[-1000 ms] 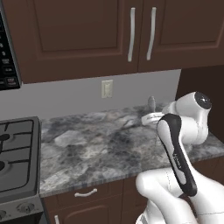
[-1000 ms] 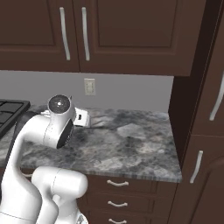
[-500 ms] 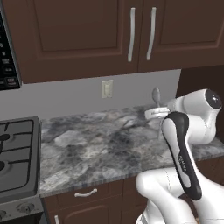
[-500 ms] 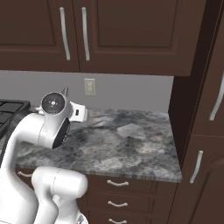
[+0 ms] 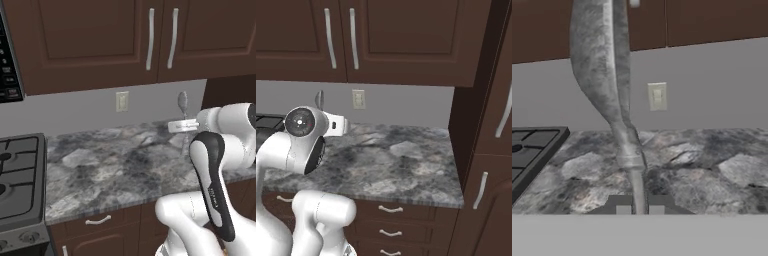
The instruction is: Take the fork and place it on the left side of the plate. Then take the spoon and place it on the right side of the plate. Make sure they're directly next to the plate.
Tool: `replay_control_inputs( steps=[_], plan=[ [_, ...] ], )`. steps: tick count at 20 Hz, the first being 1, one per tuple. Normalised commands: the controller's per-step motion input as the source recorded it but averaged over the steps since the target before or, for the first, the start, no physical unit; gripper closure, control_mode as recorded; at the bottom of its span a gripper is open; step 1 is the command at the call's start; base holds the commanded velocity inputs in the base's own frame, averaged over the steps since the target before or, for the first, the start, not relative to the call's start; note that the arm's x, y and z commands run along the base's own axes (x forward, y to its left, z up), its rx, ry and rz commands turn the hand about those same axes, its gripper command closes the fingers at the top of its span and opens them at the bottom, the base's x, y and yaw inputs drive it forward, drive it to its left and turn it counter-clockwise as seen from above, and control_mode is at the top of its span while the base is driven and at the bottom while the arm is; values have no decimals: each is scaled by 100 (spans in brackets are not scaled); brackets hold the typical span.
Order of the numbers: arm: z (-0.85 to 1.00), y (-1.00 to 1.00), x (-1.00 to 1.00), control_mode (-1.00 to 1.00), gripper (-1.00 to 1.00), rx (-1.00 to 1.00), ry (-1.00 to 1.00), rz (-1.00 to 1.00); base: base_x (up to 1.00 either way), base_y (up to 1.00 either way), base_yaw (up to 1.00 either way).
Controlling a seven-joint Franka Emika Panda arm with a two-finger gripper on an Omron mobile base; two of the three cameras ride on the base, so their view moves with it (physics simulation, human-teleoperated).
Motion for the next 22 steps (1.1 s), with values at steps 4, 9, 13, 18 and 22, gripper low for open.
replay_control_inputs(
  steps=[4,9,13,18,22],
  plan=[
    [0,0,0,100,100,0,0,0,-33,4,0],
    [0,0,0,100,100,0,0,0,-54,5,0],
    [0,0,0,100,100,0,0,0,-88,21,2],
    [0,0,0,100,100,0,0,0,-100,47,8],
    [0,0,0,100,100,0,0,0,-100,64,10]
  ],
)
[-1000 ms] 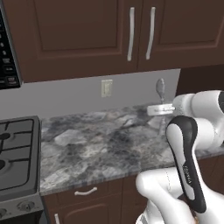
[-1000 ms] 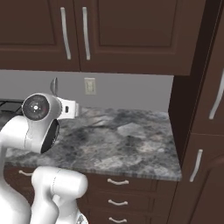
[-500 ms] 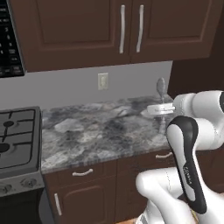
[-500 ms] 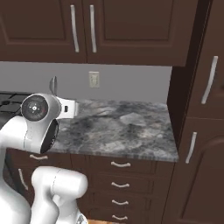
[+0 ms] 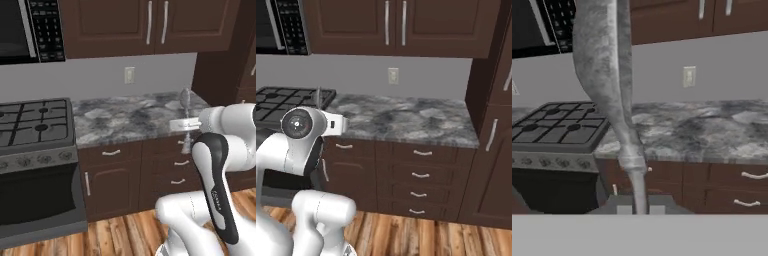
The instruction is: Take the fork and place it on the left side of the plate. Then take the spoon and place it on the right side of the plate. Make sure they're directly next to the plate.
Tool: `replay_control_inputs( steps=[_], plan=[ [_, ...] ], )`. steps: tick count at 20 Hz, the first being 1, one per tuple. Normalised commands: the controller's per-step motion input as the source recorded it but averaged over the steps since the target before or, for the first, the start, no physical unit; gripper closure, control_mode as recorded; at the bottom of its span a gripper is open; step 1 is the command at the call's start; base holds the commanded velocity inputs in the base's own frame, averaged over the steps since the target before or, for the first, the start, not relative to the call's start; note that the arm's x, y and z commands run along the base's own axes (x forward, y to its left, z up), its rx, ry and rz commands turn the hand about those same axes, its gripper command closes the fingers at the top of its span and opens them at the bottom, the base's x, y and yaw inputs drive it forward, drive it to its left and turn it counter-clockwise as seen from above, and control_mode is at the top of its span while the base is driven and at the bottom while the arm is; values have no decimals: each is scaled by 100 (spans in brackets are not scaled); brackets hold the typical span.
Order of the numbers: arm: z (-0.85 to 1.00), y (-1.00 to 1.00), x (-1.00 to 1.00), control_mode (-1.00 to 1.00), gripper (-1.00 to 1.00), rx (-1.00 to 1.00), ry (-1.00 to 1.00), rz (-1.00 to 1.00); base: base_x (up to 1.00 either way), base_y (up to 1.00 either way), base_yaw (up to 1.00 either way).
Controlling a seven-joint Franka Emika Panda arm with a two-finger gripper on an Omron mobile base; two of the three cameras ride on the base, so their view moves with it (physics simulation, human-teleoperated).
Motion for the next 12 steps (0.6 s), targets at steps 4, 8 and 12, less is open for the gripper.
replay_control_inputs(
  steps=[4,8,12],
  plan=[
    [0,0,0,100,100,0,0,0,-100,75,12],
    [0,0,0,100,100,0,0,0,-100,84,14],
    [0,0,0,100,100,0,0,0,-100,92,14]
  ],
)
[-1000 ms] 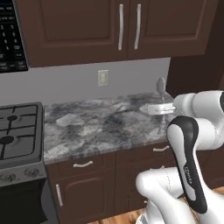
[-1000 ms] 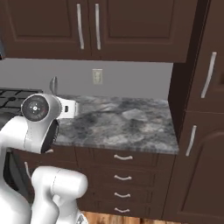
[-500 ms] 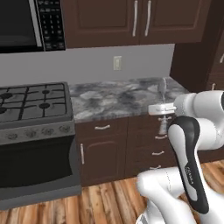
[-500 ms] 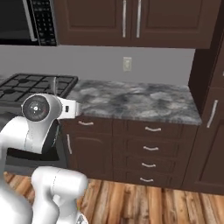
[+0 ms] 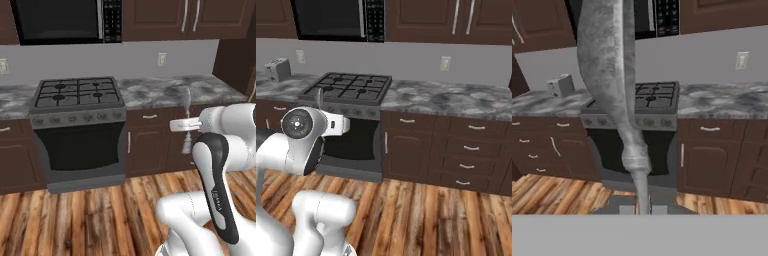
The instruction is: Take the fork and place it on the left side of the plate. Then take the spoon and place it on the right side of the plate. Make sure they're directly next to the plate.
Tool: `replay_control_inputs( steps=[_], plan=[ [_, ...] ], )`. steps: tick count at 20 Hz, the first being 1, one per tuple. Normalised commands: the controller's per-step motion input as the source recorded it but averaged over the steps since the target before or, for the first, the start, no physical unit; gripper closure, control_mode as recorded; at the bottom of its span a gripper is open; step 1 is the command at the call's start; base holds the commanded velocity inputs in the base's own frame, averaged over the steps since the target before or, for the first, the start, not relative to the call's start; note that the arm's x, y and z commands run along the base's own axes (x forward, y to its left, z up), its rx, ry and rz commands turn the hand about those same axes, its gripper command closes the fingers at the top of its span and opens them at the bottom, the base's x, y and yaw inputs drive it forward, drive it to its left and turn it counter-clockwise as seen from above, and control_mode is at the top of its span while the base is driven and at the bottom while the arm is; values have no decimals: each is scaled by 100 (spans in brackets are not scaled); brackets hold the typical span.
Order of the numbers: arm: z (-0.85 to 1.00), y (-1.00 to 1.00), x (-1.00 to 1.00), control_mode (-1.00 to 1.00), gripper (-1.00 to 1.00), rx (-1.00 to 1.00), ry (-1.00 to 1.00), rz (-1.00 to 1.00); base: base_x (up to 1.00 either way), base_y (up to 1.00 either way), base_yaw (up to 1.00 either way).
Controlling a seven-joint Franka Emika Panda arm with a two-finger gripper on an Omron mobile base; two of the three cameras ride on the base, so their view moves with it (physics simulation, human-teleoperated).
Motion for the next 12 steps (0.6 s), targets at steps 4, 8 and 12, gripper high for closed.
replay_control_inputs(
  steps=[4,8,12],
  plan=[
    [0,0,0,100,100,0,0,0,-100,98,14],
    [0,0,0,100,100,0,0,0,-100,100,15],
    [0,0,0,100,100,0,0,0,-100,100,15]
  ],
)
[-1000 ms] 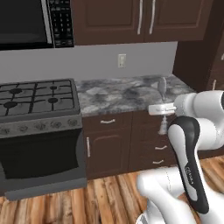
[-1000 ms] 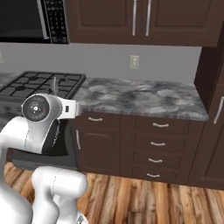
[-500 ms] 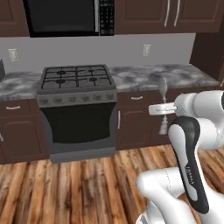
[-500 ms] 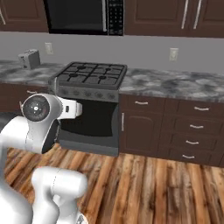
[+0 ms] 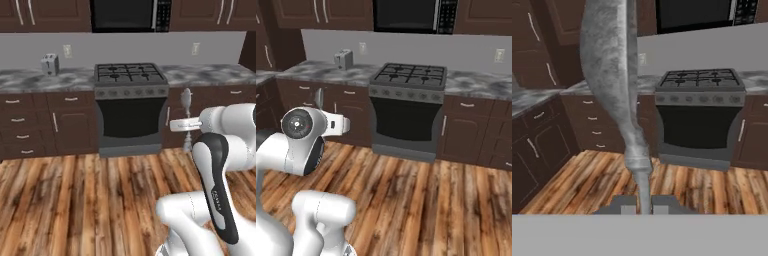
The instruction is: Take the fork and place it on the left side of the plate. Then take the spoon and place it on the right side of the plate. Make sure they're directly next to the plate.
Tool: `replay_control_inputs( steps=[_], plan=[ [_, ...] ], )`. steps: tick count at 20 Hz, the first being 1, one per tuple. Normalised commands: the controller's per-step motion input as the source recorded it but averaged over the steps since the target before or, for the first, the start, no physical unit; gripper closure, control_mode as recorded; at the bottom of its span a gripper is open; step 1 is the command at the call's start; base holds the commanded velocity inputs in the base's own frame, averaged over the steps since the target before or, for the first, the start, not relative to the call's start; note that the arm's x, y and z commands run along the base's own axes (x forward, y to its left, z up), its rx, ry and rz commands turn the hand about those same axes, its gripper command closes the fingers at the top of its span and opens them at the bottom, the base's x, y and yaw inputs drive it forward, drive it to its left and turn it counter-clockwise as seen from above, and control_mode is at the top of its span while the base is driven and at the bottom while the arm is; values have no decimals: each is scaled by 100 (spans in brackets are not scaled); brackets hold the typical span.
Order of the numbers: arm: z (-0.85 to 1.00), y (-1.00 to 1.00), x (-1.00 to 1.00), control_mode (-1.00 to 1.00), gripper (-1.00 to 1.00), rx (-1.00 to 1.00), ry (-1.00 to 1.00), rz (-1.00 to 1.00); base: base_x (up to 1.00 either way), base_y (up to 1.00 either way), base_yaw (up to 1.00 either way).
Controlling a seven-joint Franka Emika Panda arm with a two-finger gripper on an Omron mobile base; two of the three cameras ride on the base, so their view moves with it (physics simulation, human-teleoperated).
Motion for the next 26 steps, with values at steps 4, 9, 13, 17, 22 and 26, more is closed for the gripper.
replay_control_inputs(
  steps=[4,9,13,17,22,26],
  plan=[
    [0,0,0,100,100,0,0,0,-100,100,14],
    [0,0,0,100,100,0,0,0,-100,99,12],
    [0,0,0,100,100,0,0,0,-100,97,11],
    [0,0,0,100,100,0,0,0,-100,96,11],
    [0,0,0,100,100,0,0,0,-100,96,11],
    [0,0,0,100,100,0,0,0,-100,94,9]
  ],
)
